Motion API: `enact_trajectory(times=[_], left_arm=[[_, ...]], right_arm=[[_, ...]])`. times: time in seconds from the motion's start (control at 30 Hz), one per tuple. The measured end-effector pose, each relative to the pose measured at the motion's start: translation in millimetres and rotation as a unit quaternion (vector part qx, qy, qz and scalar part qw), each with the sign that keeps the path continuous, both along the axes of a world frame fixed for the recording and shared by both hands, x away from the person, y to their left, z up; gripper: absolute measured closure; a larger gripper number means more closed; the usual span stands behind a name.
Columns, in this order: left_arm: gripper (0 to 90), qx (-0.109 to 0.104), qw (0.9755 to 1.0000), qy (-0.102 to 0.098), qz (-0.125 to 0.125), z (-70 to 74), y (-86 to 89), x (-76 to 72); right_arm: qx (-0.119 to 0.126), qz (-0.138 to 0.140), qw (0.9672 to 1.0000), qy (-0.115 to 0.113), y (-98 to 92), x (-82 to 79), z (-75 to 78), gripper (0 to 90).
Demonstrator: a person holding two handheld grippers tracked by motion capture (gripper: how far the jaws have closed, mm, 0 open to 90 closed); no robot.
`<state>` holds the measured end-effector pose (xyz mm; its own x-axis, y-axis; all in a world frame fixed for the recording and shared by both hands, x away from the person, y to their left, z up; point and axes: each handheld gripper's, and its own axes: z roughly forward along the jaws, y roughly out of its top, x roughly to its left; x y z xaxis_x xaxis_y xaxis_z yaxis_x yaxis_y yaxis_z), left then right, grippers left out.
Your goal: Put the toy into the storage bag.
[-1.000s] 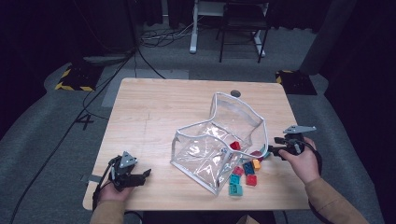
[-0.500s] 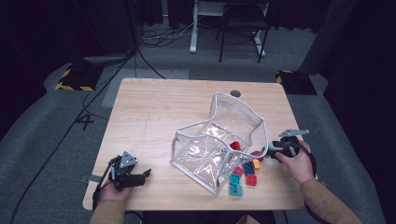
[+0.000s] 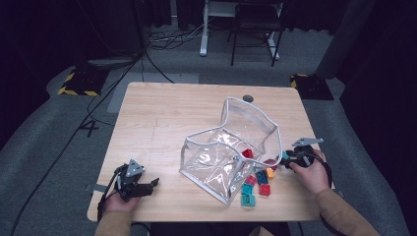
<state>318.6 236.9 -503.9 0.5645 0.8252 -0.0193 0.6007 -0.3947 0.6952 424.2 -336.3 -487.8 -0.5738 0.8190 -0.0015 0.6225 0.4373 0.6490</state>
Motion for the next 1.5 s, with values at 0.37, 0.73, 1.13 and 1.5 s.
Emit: enact_trajectory(times=[0.37,0.73,1.13,1.5], left_arm=[[24.1,-0.001,1.0000,0.000,0.000,-0.1,0.0,0.0],[24.1,0.000,1.0000,0.000,0.000,0.0,0.0,0.0],[24.1,-0.001,1.0000,0.000,0.000,-0.1,0.0,0.0],[24.1,-0.001,1.0000,0.000,0.000,-0.1,0.0,0.0]], right_arm=[[-0.007,-0.002,1.0000,-0.003,0.0,-1.6,3.8,48.3],[0.008,0.003,0.9997,-0.022,1.3,-6.9,39.3,48.4],[0.042,0.006,0.9978,-0.051,-0.1,-11.1,90.1,48.4],[0.073,0.006,0.9945,-0.075,-3.0,-14.2,130.9,48.4]])
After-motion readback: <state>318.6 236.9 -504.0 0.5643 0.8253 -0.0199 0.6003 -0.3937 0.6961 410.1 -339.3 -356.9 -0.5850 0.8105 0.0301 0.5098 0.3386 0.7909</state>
